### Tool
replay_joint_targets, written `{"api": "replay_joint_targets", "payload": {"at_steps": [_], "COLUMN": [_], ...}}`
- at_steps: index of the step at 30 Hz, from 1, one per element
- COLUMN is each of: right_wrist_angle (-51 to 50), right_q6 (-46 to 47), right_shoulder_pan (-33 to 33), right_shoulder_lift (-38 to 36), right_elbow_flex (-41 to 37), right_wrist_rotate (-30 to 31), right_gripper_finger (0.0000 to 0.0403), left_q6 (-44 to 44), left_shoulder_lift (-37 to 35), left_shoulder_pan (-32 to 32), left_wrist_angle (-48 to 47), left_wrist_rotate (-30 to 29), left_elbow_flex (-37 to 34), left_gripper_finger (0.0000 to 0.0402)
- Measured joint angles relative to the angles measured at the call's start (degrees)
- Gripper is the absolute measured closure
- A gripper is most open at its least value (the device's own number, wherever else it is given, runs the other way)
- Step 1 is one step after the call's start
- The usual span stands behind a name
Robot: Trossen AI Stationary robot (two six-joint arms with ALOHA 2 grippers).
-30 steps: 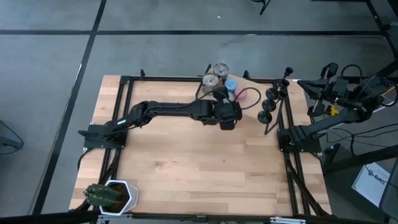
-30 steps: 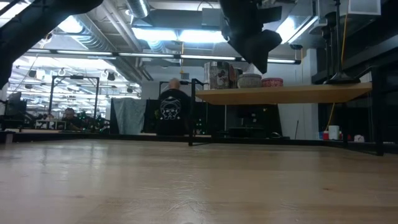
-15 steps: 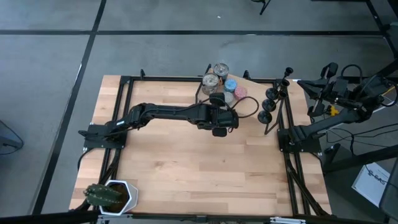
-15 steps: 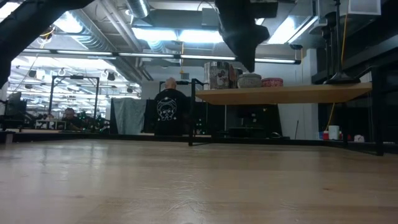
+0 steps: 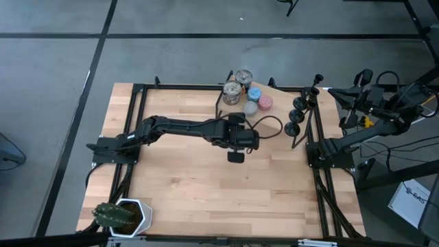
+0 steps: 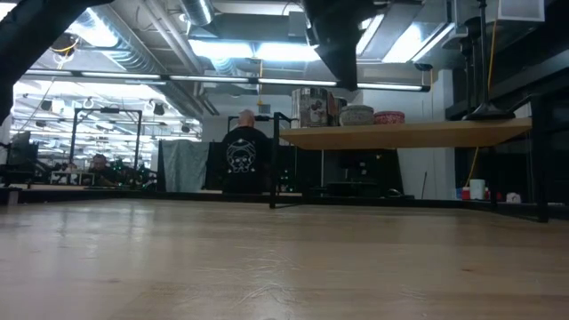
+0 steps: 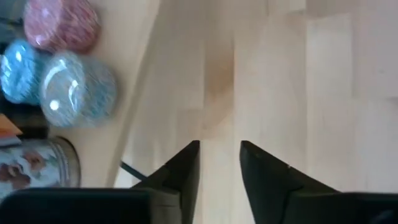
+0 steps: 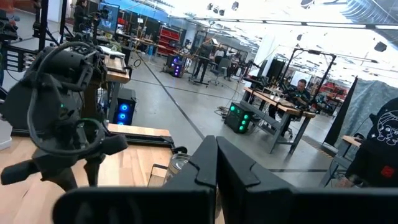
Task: Pick & Place candle stick holders
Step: Return to Home Position
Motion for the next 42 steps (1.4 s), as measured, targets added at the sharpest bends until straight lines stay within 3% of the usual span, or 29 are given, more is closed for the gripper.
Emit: {"api": "replay_joint_targets", "payload": {"at_steps": [6, 12, 21, 27, 37, 42], "right_wrist_angle": [0.0, 0.0, 0.0, 0.0, 0.0, 0.0], "right_q6": [0.0, 0.0, 0.0, 0.0, 0.0, 0.0], "right_shoulder_pan": [0.0, 0.0, 0.0, 0.0, 0.0, 0.0], "right_shoulder_lift": [0.0, 0.0, 0.0, 0.0, 0.0, 0.0], "right_elbow_flex": [0.0, 0.0, 0.0, 0.0, 0.0, 0.0], "right_wrist_rotate": [0.0, 0.0, 0.0, 0.0, 0.0, 0.0], "right_gripper_finger": [0.0398, 0.0398, 0.0398, 0.0398, 0.0398, 0.0398], "left_q6": [-3.2, -3.2, -1.3, -1.4, -3.3, -3.3], "left_shoulder_lift": [0.0, 0.1, -2.7, -10.7, -34.7, -47.7], "left_shoulder_pan": [-1.0, -1.6, -1.7, -1.8, -1.8, -1.6], "left_wrist_angle": [-2.0, 1.7, 17.0, 33.7, 67.1, 77.7], "left_wrist_rotate": [3.3, 8.2, 19.8, 24.3, 25.0, 25.0], "left_elbow_flex": [-1.8, -5.6, -15.0, -31.1, -67.6, -83.8], "left_gripper_finger": [0.0337, 0.0376, 0.0399, 0.0398, 0.0394, 0.0398]}}
